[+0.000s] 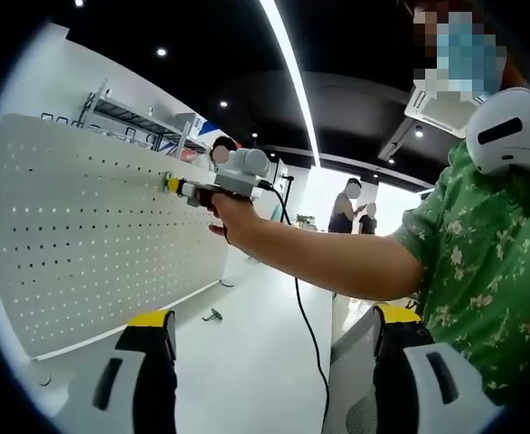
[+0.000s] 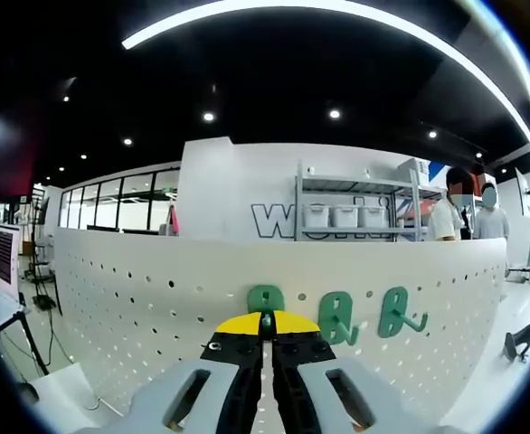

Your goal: Insert the hook assembly into the mounting plate slot until the hook locks in place.

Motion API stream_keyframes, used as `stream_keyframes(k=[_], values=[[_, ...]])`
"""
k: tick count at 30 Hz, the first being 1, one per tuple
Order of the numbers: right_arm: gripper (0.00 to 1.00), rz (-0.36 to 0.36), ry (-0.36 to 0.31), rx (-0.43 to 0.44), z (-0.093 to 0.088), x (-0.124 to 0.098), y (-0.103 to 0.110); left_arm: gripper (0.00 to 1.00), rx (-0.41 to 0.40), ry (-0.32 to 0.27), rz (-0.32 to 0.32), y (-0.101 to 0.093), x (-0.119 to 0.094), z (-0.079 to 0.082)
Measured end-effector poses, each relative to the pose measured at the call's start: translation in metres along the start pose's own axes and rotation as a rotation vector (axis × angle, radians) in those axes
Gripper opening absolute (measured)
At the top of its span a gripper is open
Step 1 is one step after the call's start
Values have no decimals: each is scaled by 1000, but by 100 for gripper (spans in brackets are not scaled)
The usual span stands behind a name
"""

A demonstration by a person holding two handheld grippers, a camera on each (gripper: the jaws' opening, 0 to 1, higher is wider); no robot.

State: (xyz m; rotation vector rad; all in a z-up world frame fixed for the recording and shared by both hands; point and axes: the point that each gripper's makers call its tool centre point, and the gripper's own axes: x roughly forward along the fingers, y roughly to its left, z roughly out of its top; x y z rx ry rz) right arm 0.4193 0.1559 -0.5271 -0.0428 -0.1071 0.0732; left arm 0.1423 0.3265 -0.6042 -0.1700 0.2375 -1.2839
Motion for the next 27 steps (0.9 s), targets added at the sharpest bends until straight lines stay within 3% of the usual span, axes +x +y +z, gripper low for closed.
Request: stream_keyframes(k=[14, 24, 27], values=[[0, -12, -26, 122, -1, 2, -1, 91, 0, 3, -2, 2, 1, 0], [1, -11, -31, 92, -2, 2, 0, 91, -2, 7, -3, 2, 1, -2], [1, -13, -39, 48, -2, 0, 2, 91, -3, 5, -2, 3, 1, -2]])
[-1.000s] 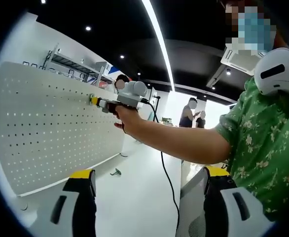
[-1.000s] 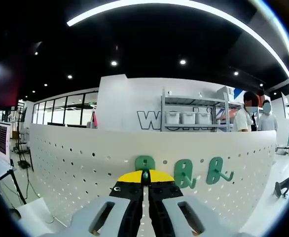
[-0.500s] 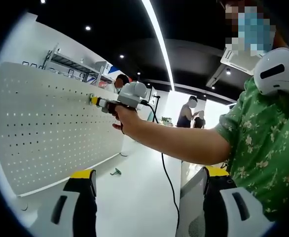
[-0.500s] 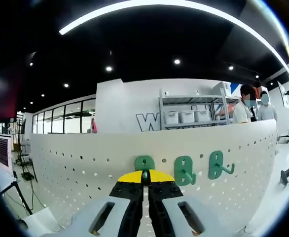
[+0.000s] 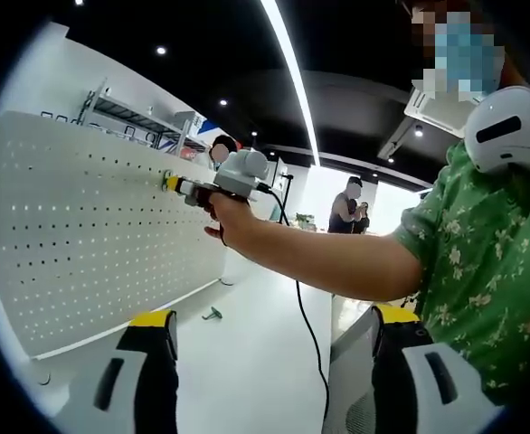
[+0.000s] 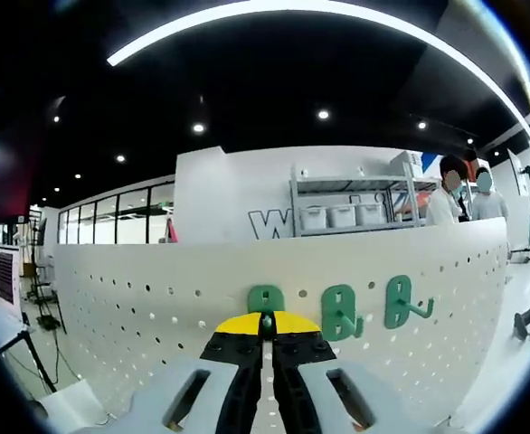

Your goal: Insert the hook assembly into the mounting plate slot until the hook locks in place.

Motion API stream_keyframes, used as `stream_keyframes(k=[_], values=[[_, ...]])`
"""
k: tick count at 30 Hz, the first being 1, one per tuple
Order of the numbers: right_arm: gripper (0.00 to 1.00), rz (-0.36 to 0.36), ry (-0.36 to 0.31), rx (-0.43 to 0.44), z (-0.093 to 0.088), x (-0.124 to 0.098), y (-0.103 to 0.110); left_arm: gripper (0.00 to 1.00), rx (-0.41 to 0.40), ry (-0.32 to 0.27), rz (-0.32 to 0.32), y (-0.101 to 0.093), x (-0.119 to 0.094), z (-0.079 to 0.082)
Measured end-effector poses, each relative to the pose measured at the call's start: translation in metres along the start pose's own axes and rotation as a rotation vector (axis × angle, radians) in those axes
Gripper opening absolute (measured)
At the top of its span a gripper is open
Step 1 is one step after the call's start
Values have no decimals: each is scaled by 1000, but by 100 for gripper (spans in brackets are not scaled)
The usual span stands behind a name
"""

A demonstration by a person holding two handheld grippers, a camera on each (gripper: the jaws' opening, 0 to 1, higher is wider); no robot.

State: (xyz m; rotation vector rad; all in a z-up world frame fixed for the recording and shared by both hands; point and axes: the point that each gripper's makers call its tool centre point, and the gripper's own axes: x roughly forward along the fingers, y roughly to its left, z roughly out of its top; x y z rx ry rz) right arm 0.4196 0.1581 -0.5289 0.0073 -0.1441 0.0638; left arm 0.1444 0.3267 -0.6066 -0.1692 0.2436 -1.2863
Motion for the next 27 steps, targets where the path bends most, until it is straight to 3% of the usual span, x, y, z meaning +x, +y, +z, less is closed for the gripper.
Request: stream_keyframes(k=[12, 21, 27], values=[[5, 0, 17, 21, -7, -3, -4, 90, 3, -3, -1, -1, 1, 1], [1, 2, 7, -30, -2, -2, -1, 90, 4, 4, -7, -2, 2, 0], [1, 2, 11, -11, -2, -1, -1, 89, 4, 8, -6, -2, 1, -2]])
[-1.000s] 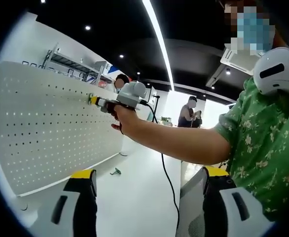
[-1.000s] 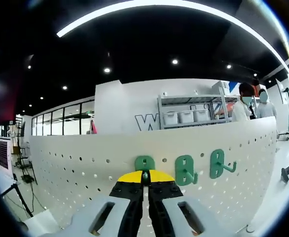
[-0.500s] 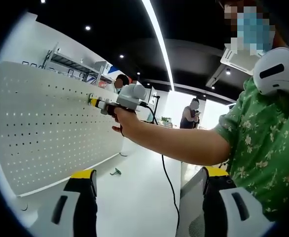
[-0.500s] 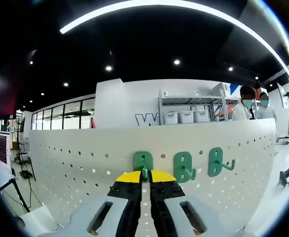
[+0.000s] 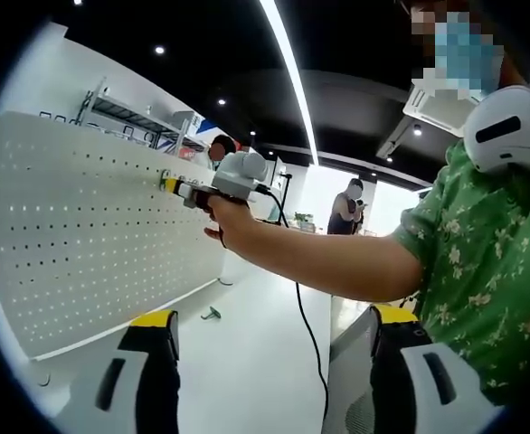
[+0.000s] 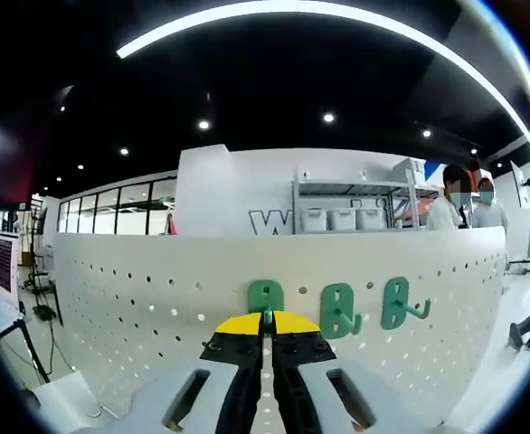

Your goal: Insert the hook assembly into the mounting plate slot until the hook locks in place.

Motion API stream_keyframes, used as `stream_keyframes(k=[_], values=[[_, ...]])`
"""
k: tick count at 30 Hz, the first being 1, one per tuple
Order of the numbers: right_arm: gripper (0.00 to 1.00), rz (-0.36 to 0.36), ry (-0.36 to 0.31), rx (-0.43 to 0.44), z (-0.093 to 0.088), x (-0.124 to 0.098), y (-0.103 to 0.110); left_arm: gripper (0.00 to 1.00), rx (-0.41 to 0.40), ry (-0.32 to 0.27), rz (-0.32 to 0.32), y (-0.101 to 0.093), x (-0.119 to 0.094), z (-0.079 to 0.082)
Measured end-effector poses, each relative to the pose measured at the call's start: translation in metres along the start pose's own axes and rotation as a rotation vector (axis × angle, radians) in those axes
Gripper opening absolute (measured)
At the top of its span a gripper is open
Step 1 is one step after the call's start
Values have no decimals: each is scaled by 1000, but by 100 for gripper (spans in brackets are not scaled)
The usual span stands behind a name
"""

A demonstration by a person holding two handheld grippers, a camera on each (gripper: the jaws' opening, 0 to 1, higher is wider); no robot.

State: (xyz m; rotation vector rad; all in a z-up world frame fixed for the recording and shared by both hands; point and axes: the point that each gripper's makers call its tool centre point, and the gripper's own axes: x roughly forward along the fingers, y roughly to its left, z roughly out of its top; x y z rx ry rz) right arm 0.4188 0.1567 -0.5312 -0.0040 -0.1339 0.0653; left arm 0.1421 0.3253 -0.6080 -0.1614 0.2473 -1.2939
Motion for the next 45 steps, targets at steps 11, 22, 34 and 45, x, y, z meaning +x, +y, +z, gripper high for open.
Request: stream_keyframes(k=[11, 22, 34, 45], values=[[1, -3, 36, -41, -2, 2, 0, 88, -1, -1, -3, 1, 0, 0], [8, -2, 41, -20, -10, 1, -2, 88, 2, -1, -3, 1, 0, 1], [10, 2, 33, -21, -11, 0, -4, 88, 6, -2, -4, 1, 2, 3], [15, -1, 39, -18, -17, -10, -11, 88, 17, 3, -5, -4, 4, 5]])
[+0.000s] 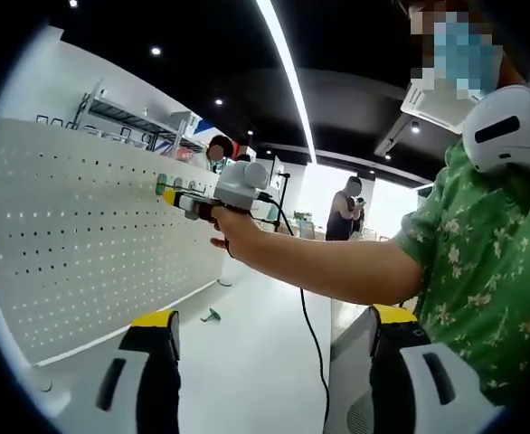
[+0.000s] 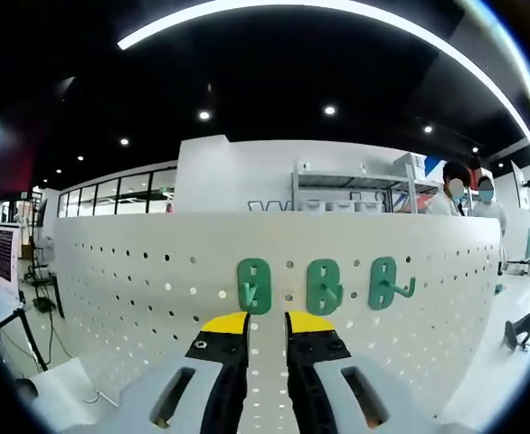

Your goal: Insert the hook assembly into the mounting plate slot until the hook locks in place.

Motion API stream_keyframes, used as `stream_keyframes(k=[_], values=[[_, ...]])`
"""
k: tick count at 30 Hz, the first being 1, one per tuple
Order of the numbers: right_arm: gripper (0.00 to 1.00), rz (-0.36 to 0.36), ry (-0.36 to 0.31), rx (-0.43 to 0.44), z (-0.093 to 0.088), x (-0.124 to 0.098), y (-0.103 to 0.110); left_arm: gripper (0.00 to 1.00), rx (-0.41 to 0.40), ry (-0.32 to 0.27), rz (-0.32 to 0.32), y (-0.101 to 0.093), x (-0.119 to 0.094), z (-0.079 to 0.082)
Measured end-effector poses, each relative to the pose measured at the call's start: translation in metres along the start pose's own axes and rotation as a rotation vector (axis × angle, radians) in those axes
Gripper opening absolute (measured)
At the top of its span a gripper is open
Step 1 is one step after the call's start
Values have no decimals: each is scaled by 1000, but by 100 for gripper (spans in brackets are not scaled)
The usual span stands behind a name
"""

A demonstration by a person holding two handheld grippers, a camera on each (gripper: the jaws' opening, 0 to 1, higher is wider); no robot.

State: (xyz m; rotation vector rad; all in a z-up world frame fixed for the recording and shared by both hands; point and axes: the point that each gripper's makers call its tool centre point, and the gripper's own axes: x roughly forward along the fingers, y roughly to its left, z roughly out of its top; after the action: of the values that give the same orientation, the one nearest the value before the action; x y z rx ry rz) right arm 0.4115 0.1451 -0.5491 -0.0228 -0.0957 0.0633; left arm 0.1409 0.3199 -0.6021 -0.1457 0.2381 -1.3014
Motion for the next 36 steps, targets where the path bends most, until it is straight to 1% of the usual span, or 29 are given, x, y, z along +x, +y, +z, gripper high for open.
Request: stream_keyframes(k=[6, 11, 13, 20, 22, 24, 26, 31, 36], values=[[20, 5, 1, -5, -1, -5, -1, 88, 6, 2, 4, -3, 0, 2], [28, 12, 8, 7, -4, -9, -3, 88, 11, 3, 5, -5, 1, 4], [29, 14, 9, 3, -5, -13, -3, 88, 14, 4, 7, -7, 2, 4], [45, 49, 11, 24, -4, -21, -3, 88, 23, 6, 20, -12, 3, 7], [47, 52, 8, 26, -3, -24, -5, 88, 27, 7, 25, -14, 3, 8], [50, 59, 10, 36, -3, -27, -7, 88, 30, 7, 30, -15, 4, 9], [51, 70, 6, 38, -1, -32, -8, 88, 35, 7, 36, -17, 5, 9], [58, 107, -5, 52, 4, -45, -9, 88, 40, -2, 52, -21, 7, 12], [60, 156, -41, 58, 18, -60, -6, 88, 51, -6, 77, -24, 9, 13]])
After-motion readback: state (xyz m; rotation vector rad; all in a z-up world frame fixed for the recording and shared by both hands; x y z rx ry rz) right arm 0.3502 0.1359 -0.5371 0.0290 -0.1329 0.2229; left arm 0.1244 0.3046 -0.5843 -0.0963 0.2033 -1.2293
